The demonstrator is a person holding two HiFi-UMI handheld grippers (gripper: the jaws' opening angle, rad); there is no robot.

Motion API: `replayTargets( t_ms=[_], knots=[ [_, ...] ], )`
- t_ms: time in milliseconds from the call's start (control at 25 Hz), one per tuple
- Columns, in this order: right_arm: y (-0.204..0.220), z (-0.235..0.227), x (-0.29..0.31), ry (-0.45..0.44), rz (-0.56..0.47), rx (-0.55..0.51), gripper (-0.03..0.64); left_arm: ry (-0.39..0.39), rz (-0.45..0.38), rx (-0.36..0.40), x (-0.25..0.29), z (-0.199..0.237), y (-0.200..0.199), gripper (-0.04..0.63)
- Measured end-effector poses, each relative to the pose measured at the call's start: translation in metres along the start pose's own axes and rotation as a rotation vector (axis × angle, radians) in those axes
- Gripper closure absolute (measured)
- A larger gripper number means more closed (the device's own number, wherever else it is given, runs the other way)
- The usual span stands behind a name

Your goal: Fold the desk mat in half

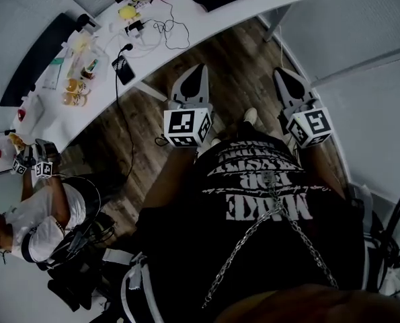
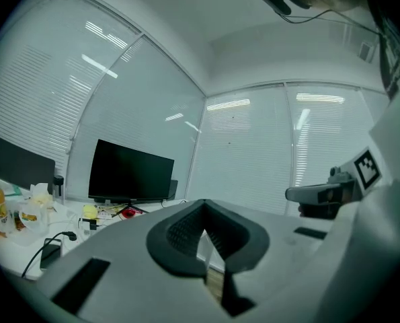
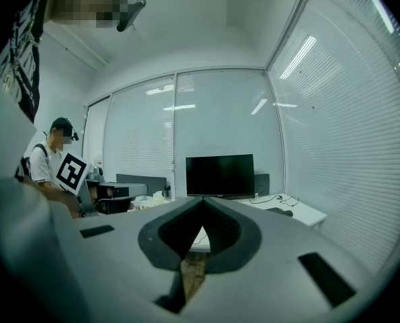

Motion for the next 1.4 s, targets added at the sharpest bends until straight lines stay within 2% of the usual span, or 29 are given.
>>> replayTargets(
  t_ms=[240, 560, 880, 1200, 1400],
  knots=[
    [0.008, -0.021, 0.016, -0.006, 0.001, 0.012, 0.623, 0.016, 0.038, 0.003, 0.023, -0.006, 0.007, 0.595],
    [0.038, -0.066, 0.036, 0.014, 0.087, 0.077, 0.623, 0.027, 0.108, -0.016, 0.072, -0.01, 0.039, 0.595],
    [0.043, -0.118, 0.06, -0.001, 0.077, 0.083, 0.623, 0.008, 0.158, -0.031, 0.121, -0.017, 0.07, 0.595],
    [0.031, -0.176, 0.09, -0.034, 0.066, 0.085, 0.623, -0.007, 0.132, -0.047, 0.186, -0.033, 0.066, 0.595],
    [0.022, -0.215, 0.101, -0.064, 0.039, 0.077, 0.623, -0.031, 0.116, -0.017, 0.217, -0.045, 0.065, 0.595]
  ],
)
Point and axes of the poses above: the fingertips, and each gripper's own axes: x forward along the fingers, z to its left, y out of its underside, the point moved 9 cm from there along -x, backward along the fingers, and after that the axes turned 15 degrees about -z, right-handed, at the moved point
